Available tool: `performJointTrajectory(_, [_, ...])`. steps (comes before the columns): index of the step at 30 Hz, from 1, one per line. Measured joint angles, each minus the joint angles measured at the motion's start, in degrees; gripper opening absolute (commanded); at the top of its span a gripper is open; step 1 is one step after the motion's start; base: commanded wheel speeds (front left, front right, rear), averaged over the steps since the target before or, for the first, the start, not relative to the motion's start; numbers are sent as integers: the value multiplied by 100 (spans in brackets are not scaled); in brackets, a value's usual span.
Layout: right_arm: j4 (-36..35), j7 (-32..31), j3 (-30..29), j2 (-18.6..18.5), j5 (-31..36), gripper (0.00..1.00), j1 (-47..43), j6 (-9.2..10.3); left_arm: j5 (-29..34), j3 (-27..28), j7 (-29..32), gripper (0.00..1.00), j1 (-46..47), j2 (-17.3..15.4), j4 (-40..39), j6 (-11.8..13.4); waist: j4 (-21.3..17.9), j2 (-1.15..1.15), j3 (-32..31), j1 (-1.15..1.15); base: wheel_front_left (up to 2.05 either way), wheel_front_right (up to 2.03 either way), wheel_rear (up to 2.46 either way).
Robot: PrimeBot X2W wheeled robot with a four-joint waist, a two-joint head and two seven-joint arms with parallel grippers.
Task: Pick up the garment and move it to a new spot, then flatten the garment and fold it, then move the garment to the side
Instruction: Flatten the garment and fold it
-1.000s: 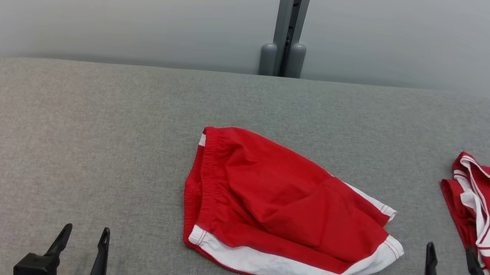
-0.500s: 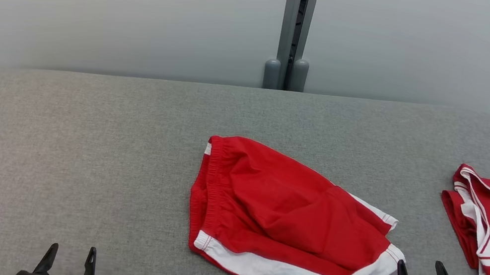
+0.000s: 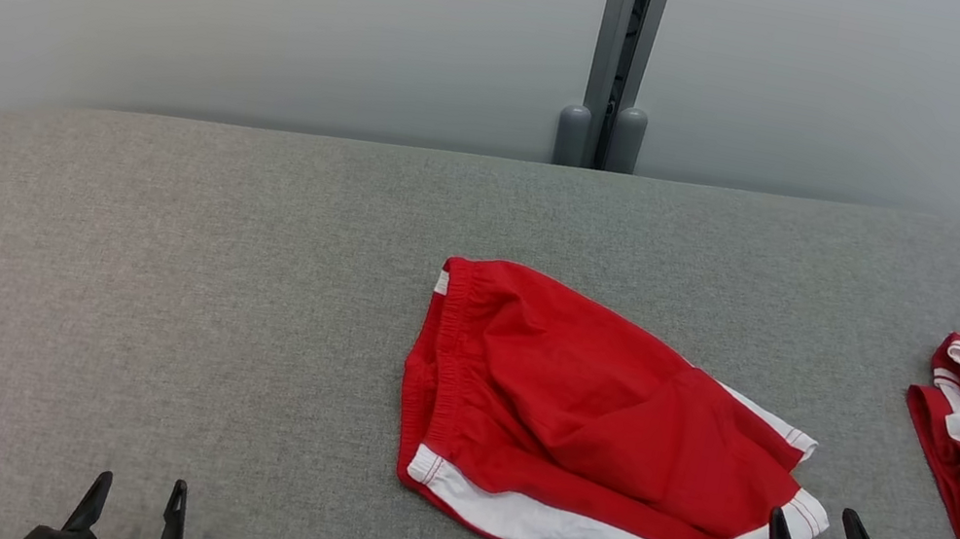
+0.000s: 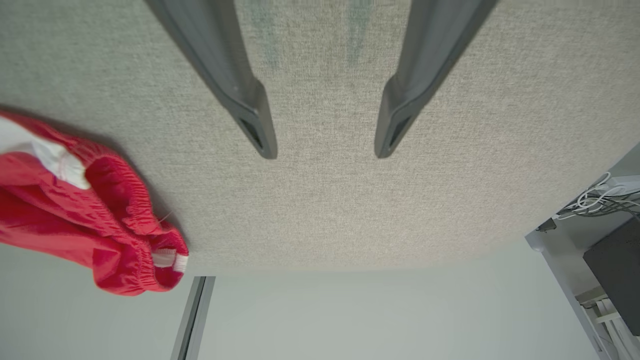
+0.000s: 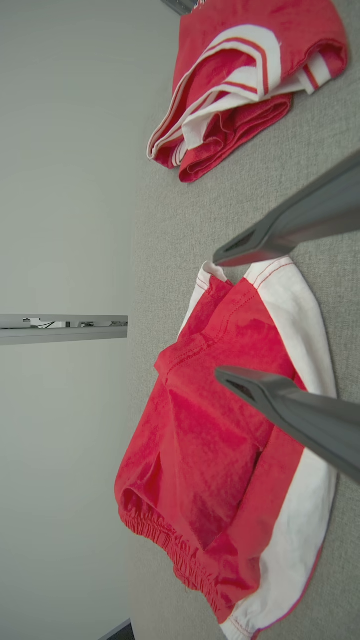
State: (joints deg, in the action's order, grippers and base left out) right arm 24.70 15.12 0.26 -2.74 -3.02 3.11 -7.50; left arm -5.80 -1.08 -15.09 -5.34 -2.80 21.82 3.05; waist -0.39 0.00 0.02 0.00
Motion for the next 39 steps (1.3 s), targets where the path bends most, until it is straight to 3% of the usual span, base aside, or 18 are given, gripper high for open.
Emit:
performJointTrajectory(17, [7, 0, -8, 0, 0, 100, 197, 0, -84, -326, 0, 100, 231, -1, -178, -85, 9, 0, 255, 0, 0, 0, 0])
performJointTrajectory(24, [-94, 0, -25, 0, -5, 100, 378, 0, -477, -1424, 0, 100, 772, 4, -387, -498, -2, 0, 610, 0, 0, 0, 0])
performJointTrajectory(29, [-109, 0, 14, 4, 7, 100, 499, 0, -845, -2274, 0, 100, 1118, 3, -114, -750, -90, 0, 800, 0, 0, 0, 0])
performJointTrajectory(39, [-163, 0, 10, -4, 44, 100, 654, 0, -1070, -2550, 0, 100, 1621, 2, 708, -670, -395, 0, 1012, 0, 0, 0, 0])
